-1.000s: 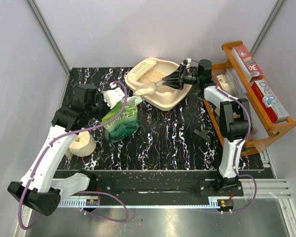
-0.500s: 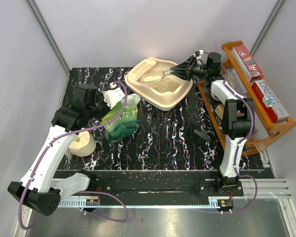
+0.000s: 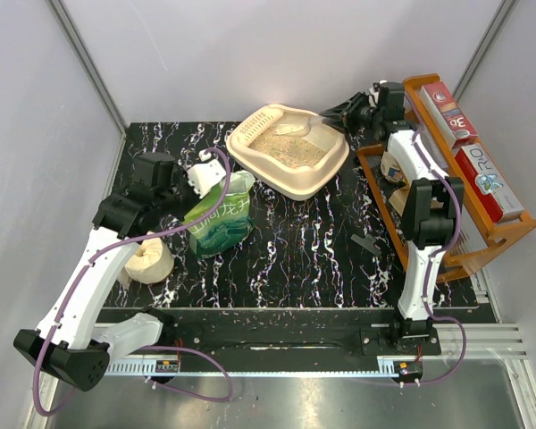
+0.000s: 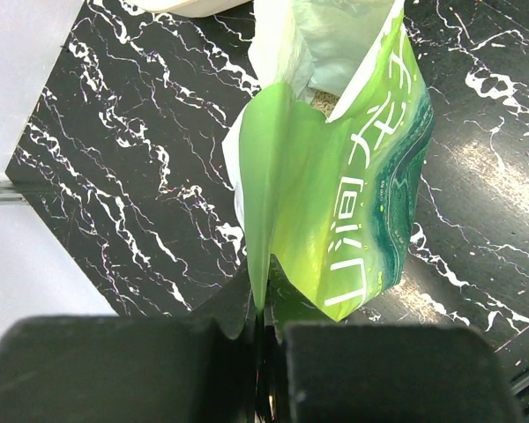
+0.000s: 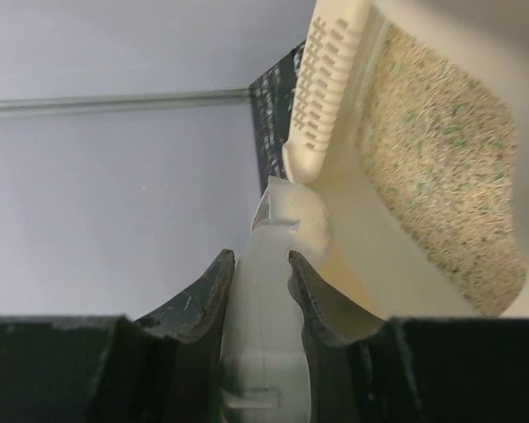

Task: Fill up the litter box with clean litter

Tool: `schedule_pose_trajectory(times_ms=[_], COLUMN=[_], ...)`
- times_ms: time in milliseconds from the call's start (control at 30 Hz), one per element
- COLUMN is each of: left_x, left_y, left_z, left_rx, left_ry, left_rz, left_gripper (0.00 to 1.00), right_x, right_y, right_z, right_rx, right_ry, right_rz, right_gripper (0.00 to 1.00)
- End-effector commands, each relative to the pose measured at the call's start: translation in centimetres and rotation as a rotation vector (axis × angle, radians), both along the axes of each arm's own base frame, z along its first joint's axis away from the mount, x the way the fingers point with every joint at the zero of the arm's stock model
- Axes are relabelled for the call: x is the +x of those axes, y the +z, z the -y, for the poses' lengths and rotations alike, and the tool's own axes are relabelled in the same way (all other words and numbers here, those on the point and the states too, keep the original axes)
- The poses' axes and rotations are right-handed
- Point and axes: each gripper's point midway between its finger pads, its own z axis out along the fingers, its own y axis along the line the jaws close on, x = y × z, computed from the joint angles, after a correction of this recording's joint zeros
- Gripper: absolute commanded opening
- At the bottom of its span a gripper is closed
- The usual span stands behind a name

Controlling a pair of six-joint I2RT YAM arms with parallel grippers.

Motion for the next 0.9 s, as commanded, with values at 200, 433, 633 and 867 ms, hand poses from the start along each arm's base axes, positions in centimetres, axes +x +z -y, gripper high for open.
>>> schedule_pose_trajectory(times_ms=[200, 433, 633, 867], left_x=[0.8, -0.1, -0.3, -0.2], left_y=[5.0, 6.1, 6.2, 6.6], left_z=[1.7, 2.6, 3.5, 3.8], left_rx=[-0.117, -0.181, -0.250, -0.279], left_ry=[-0.058, -0.102, -0.115, -0.120], left_rz=[0.169, 0.191, 0.209, 0.236], left_gripper=[0.00, 0.00, 0.00, 0.00], right_x=[1.6, 0.7, -1.9, -5.9], right_y=[0.0, 2.6, 4.9, 6.8], right_z=[2.7, 4.2, 2.9, 0.9], right_rx=[-0.400, -0.621, -0.815, -1.135], right_ry=[-0.183, -0.254, -0.192, -0.012], right_rz=[0.090, 0.236, 0.422, 0.750], right_gripper=[0.00, 0.00, 0.00, 0.00])
